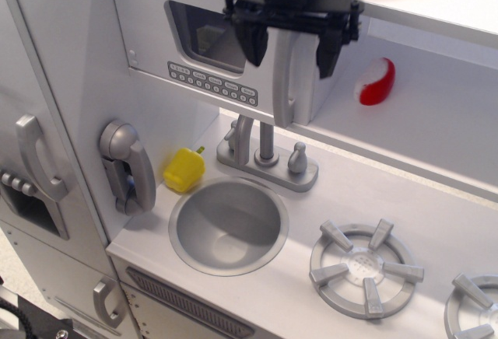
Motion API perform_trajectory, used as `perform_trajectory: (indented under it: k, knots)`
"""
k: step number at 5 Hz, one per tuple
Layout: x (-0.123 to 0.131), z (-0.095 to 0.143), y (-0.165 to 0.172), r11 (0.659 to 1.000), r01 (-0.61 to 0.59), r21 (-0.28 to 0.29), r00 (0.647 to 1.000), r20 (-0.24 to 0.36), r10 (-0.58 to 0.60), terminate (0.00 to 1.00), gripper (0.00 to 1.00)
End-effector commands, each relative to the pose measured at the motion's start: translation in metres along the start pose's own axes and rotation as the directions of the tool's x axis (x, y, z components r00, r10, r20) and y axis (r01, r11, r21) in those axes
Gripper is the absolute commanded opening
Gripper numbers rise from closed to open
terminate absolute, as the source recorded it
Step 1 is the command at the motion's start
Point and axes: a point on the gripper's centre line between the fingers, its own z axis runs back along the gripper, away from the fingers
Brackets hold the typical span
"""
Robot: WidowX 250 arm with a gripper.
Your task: Open microwave
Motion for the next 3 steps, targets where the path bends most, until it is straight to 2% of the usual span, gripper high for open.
perform_trajectory:
  k: [1,2,3]
  knots:
    - [0.0324,0.0019,0.0067,0.999,-0.032,0.029,0.997,0.070,0.030,0.00,1.00]
    - [0.0319,0.0003,0.0068,1.000,-0.004,0.029,0.997,0.080,0.002,0.00,0.00]
    - [0.0292,0.0028,0.0089,1.000,-0.013,0.017,0.996,0.092,0.011,0.00,0.00]
